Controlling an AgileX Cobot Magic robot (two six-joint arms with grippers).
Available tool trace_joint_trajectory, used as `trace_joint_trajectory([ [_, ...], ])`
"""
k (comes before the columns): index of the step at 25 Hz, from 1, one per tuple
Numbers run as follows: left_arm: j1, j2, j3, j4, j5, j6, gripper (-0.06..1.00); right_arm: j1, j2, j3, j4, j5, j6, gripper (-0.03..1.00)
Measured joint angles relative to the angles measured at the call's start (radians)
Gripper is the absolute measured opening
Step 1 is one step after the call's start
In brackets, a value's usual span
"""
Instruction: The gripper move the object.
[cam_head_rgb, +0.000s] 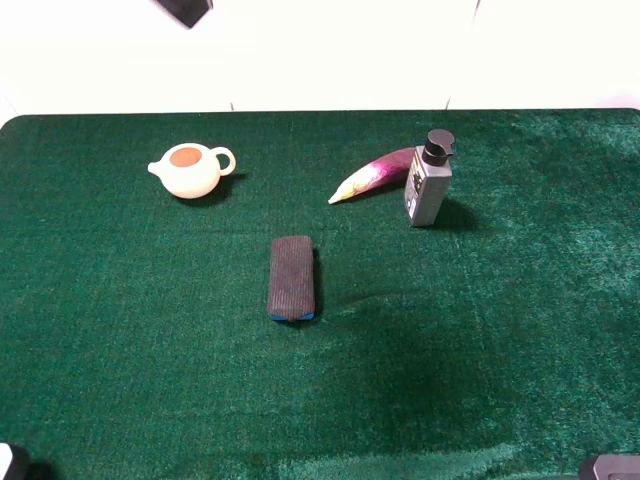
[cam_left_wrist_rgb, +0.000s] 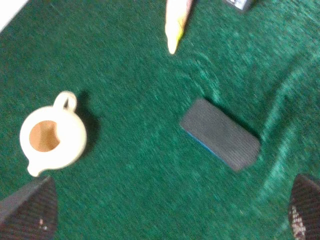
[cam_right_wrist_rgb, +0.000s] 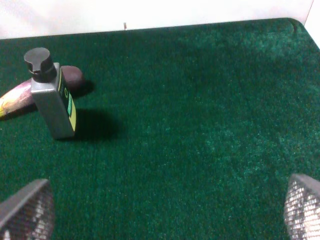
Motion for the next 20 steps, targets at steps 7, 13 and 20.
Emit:
trace_joint_trajectory([
  [7,0.000,-0.247,0.194,-0.017,0.001,0.007,0.97,0.000,0.000,0.000,0.000,0.000,0.000,0.69],
  [13,0.000,-0.447,0.319,-0.016,0.002,0.003,0.97,0.000,0.000,0.000,0.000,0.000,0.000,0.69],
  [20,0.118,-0.680,0.513,-0.016,0.002,-0.025,0.97,0.000,0.000,0.000,0.000,0.000,0.000,0.69],
])
